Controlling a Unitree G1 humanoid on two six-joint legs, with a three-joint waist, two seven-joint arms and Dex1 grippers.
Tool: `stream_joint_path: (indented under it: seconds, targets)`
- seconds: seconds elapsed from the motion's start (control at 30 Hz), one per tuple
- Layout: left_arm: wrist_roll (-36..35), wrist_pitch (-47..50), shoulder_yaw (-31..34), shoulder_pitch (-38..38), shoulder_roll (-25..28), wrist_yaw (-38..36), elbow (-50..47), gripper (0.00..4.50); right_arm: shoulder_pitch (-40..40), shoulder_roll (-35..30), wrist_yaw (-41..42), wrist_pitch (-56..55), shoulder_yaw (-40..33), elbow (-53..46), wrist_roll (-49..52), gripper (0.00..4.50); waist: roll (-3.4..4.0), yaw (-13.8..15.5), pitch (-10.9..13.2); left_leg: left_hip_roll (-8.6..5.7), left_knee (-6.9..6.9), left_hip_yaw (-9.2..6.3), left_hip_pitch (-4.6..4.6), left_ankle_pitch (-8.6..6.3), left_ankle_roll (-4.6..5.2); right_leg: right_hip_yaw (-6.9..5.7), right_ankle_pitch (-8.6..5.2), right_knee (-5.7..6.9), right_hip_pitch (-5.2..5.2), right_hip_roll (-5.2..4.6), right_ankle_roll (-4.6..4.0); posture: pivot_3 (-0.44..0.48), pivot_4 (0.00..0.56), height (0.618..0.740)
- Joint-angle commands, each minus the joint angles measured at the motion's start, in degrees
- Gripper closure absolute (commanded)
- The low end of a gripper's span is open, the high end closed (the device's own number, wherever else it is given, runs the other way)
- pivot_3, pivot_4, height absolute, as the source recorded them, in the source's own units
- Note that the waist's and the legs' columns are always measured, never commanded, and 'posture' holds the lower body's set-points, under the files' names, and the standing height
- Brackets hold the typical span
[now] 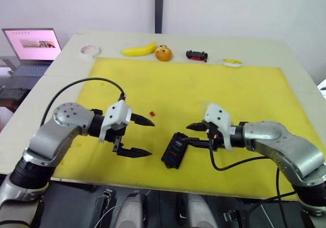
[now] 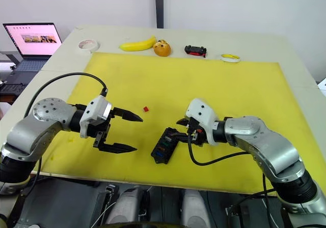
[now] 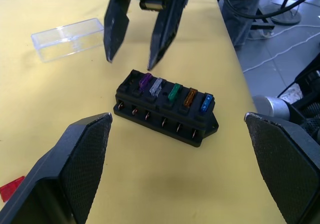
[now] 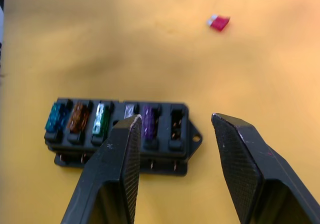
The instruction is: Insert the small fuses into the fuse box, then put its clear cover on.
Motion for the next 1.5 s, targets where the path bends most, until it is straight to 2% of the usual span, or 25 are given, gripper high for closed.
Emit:
stream_joint_path:
  seconds: [0.03,0.07,0.17,0.53,0.87,1.07,1.3,1.5]
  targets:
    - [-0.3,-0.8,1.0,-0.5,0.1,-0.1,-1.0,0.00,-1.2,1.1,0.3,-1.5,-1.8,-0.2,1.2,2.67,0.00,0.0,0.0,0.00,0.00,0.00,0.00,0.00,0.00,0.00,0.00,0.00,0.00,0.00,0.00,0.000,0.150,0.737]
    - [-0.3,-0.8,1.0,-0.5,0.1,-0.1,-1.0,0.00,-1.2,1.3,0.3,-1.7,-1.9,-0.1,1.3,2.94,0.00,0.0,0.0,0.00,0.00,0.00,0.00,0.00,0.00,0.00,0.00,0.00,0.00,0.00,0.00,0.000,0.150,0.737]
    - [-0.2,-0.8,0.8,-0.7,0.0,-0.1,-0.7,0.00,0.0,2.3,0.3,-2.4,-1.0,-0.8,1.4,4.45,0.00,0.0,0.0,0.00,0.00,0.00,0.00,0.00,0.00,0.00,0.00,0.00,0.00,0.00,0.00,0.000,0.150,0.737]
    - [0.1,-1.0,0.6,-1.0,0.0,-0.4,-0.3,0.00,5.1,2.4,1.0,-10.3,2.0,-0.6,-3.2,4.45,0.00,-0.1,0.0,-0.01,0.00,0.00,0.00,0.00,0.00,0.00,0.00,0.00,0.00,0.00,0.00,0.000,0.150,0.737]
    - [0.1,-0.9,0.6,-1.0,0.0,-0.3,-0.6,0.00,6.3,2.3,1.7,-11.1,3.6,0.7,-4.8,4.45,0.00,0.0,0.0,0.00,0.00,0.00,-0.01,0.00,0.00,0.00,0.00,0.00,0.00,0.00,0.00,0.000,0.150,0.737]
    - [0.1,-0.9,0.8,-0.8,0.0,-0.1,-0.8,0.00,6.6,1.1,1.3,-12.1,7.4,3.9,-9.7,4.45,0.00,0.0,0.0,0.00,0.00,0.00,0.01,0.00,0.00,0.00,0.00,0.00,0.00,0.00,0.00,0.000,0.150,0.737]
    - [0.1,-0.9,0.9,-0.6,-0.3,0.3,-1.0,0.00,5.9,0.4,1.4,-10.2,10.7,5.2,-12.5,4.45,-0.09,0.0,-0.2,0.00,0.00,0.01,0.04,0.00,0.00,0.00,0.00,0.00,0.02,0.00,0.00,0.000,0.150,0.737]
    - [0.0,-0.7,0.9,-0.4,-0.3,0.7,-1.3,0.00,5.4,-0.1,1.8,-7.4,10.8,4.0,-11.7,4.45,-0.18,0.0,-0.4,0.00,0.00,0.00,0.08,0.00,0.00,0.00,0.00,0.00,0.06,0.00,-0.01,0.000,0.150,0.737]
